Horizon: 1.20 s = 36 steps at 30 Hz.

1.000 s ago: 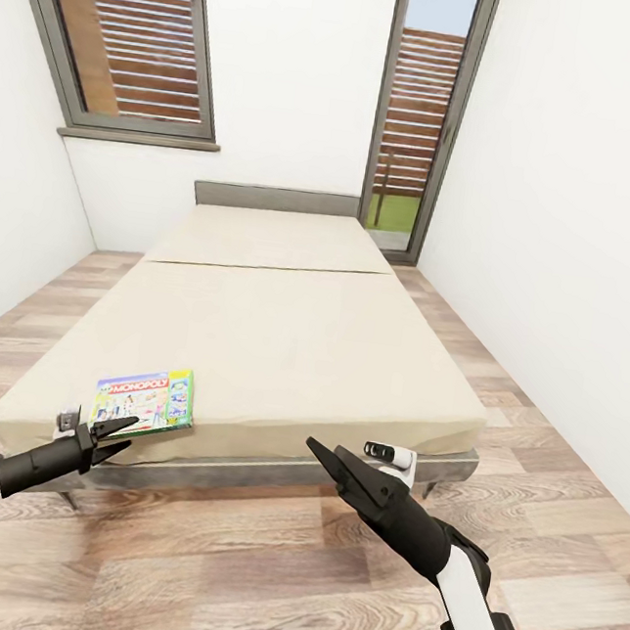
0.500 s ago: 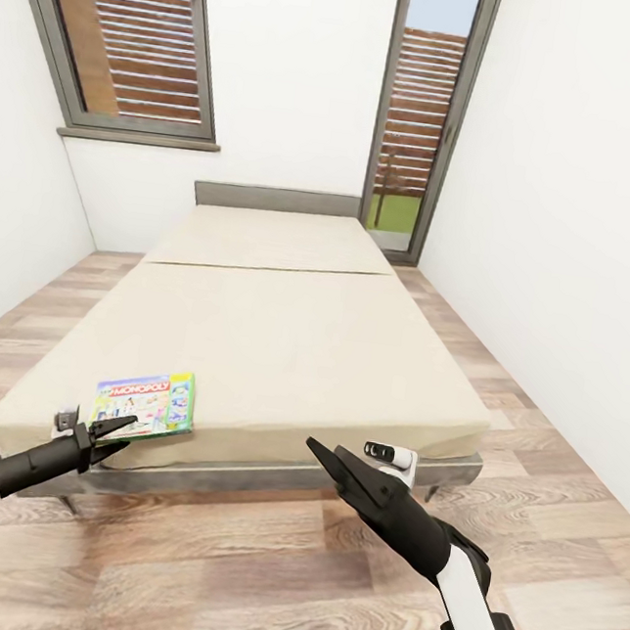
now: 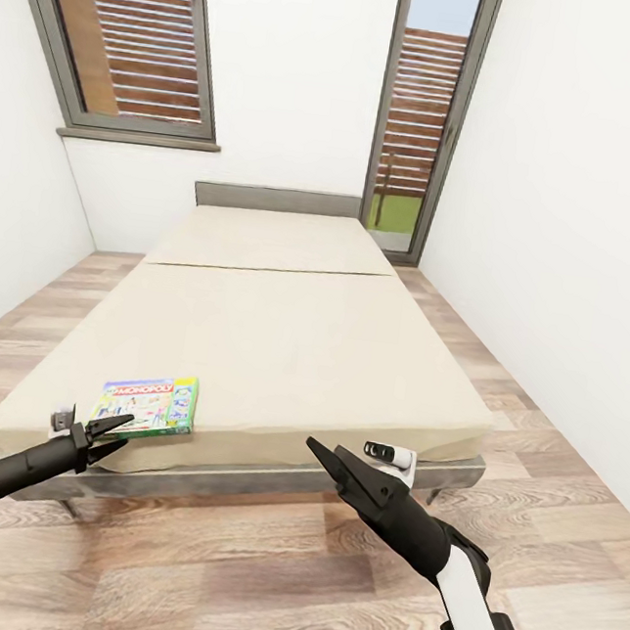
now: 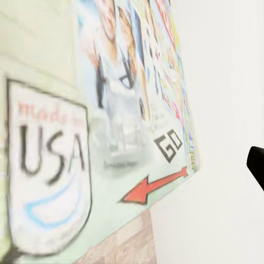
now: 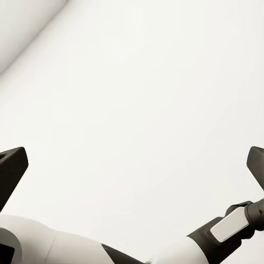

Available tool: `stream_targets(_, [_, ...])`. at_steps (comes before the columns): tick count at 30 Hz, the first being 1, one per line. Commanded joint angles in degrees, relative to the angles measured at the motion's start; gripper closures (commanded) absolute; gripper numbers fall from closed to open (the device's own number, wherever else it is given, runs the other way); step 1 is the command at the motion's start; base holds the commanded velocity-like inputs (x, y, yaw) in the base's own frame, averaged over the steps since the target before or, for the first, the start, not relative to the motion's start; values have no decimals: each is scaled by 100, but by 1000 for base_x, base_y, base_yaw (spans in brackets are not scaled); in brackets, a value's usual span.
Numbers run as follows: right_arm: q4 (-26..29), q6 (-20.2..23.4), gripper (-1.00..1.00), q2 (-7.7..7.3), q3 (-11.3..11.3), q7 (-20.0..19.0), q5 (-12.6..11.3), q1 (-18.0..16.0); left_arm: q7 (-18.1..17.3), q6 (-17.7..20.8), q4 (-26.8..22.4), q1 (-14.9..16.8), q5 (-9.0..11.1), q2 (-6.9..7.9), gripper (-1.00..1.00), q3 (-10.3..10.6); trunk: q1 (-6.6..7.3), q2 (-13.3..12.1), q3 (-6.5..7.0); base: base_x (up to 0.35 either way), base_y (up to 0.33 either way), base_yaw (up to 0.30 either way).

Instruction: Put all the toys in the child's room - the three board games (two on the bed and one on the table), the two jigsaw puzzles on the table, and the tennis ball on the table - inside the toy box on the table in the child's room.

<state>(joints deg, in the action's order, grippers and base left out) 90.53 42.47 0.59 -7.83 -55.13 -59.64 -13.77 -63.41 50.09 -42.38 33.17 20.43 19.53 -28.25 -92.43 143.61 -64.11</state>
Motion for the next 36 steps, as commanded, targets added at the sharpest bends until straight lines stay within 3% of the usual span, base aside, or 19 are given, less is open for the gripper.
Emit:
stream_targets(1, [-1,33,-100,-1,0,3,-30,-3,-3,-43,1,6,40,0,-100,-14,1,2,-4,0,0,0])
stream_targets(28, [-1,33,-100,2,0,3,-30,-3,-1,-43,1,6,33,4,-100,-14,1,2,-4,0,0,0])
stream_targets(29, [-1,33,-100,2,0,3,-30,-3,-3,-43,1,6,34,5,100,-14,1,2,-4,0,0,0])
stream_targets(36, [-1,33,-100,3,0,3,-30,-3,-12,-51,-1,6,36,6,100,-14,1,2,-4,0,0,0])
